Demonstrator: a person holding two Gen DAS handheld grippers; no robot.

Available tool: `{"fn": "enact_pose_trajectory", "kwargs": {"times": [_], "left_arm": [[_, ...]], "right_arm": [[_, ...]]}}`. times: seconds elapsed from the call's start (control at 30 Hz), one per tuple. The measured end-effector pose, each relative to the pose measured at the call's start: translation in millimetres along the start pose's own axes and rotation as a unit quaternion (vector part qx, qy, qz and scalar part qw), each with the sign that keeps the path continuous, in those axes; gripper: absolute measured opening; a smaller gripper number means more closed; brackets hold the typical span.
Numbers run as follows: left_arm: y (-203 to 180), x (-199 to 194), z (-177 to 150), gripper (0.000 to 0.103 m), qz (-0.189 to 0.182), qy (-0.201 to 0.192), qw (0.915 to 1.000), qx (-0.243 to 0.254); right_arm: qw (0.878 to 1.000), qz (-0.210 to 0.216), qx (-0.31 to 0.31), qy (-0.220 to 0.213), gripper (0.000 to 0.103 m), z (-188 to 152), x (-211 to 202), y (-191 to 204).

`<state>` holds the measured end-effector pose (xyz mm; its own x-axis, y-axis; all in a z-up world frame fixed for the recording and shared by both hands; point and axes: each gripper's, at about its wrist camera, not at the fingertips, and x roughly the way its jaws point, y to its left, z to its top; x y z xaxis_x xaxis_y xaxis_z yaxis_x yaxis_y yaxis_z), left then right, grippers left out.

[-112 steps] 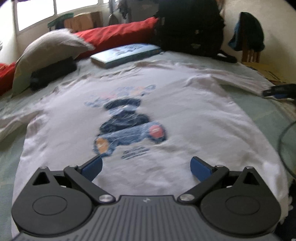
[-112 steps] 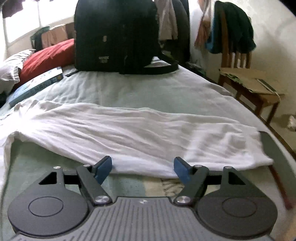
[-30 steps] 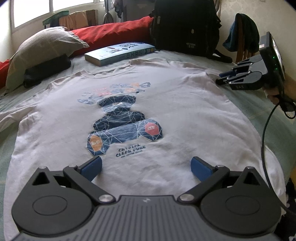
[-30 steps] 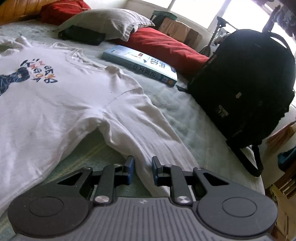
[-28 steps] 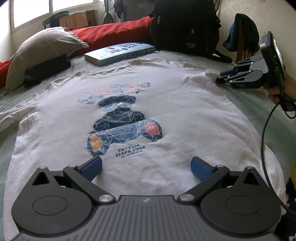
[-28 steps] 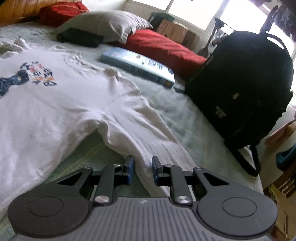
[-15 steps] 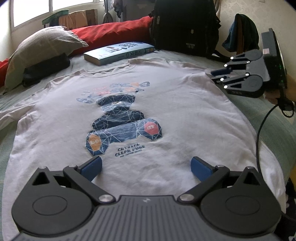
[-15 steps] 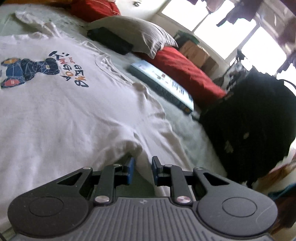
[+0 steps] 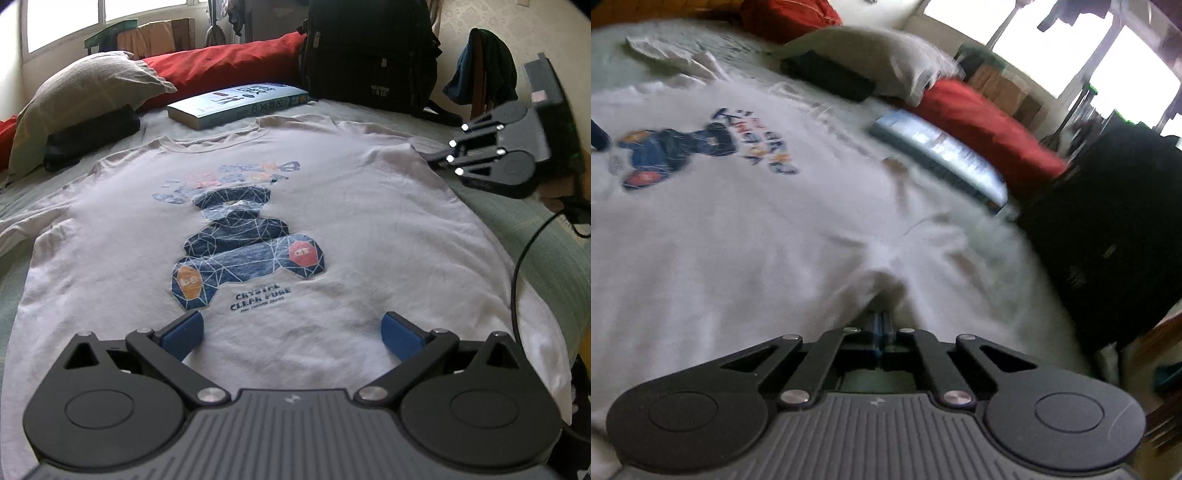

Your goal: Fold clothes

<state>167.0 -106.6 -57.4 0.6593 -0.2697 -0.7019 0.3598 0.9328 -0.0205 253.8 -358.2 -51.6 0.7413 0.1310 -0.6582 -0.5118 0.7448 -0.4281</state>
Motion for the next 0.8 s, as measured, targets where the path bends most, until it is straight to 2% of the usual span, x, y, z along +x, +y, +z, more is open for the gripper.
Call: {"fn": "enact_pose_trajectory", "kwargs": {"times": [0.1, 0.2, 0.3, 0.4, 0.57, 0.67, 0.77, 0.8], "left_arm": [[-0.2, -0.5, 0.2, 0.102, 0.001, 0.000, 1.0000, 0.000], [-0.6, -1.9, 1.0, 0.102, 0.003, -0.001, 1.0000, 0.001], [-0.3, -3.3, 1.5, 0.102, 0.004, -0.002, 1.0000, 0.001], [0.1, -2.9, 1.0, 0.102, 0.005, 0.001, 1.0000, 0.003], [-0.9, -3.9, 3.3, 0.102, 0.009, 0.003, 1.0000, 0.001], [-4.8, -6.4, 4.3, 0.102, 0.012, 0.000, 0.9999, 0.005], [-8.8, -11.0, 4.4, 0.102, 0.008, -0.006, 0.9999, 0.012], [-9.5, -11.9, 5.0, 0.102, 0.008, -0.007, 0.9998, 0.014]], "right_arm": [[1.000, 0.007, 0.024, 0.007, 0.003, -8.3, -10.5, -3.0], [0.995, -0.020, 0.101, -0.004, 0.010, -20.5, -16.1, -26.8], [0.981, -0.050, 0.187, -0.007, 0.014, -34.8, -17.3, -54.1], [0.962, -0.048, 0.265, 0.038, 0.016, -62.0, -5.1, -64.7], [0.943, -0.044, 0.328, 0.019, 0.024, -94.9, -42.1, -53.3], [0.938, -0.096, 0.333, 0.015, 0.030, -104.5, -57.6, -64.4], [0.918, -0.160, 0.363, 0.017, 0.039, -116.8, -62.5, -89.6], [0.910, -0.171, 0.377, 0.019, 0.046, -124.4, -63.4, -94.9]]}}
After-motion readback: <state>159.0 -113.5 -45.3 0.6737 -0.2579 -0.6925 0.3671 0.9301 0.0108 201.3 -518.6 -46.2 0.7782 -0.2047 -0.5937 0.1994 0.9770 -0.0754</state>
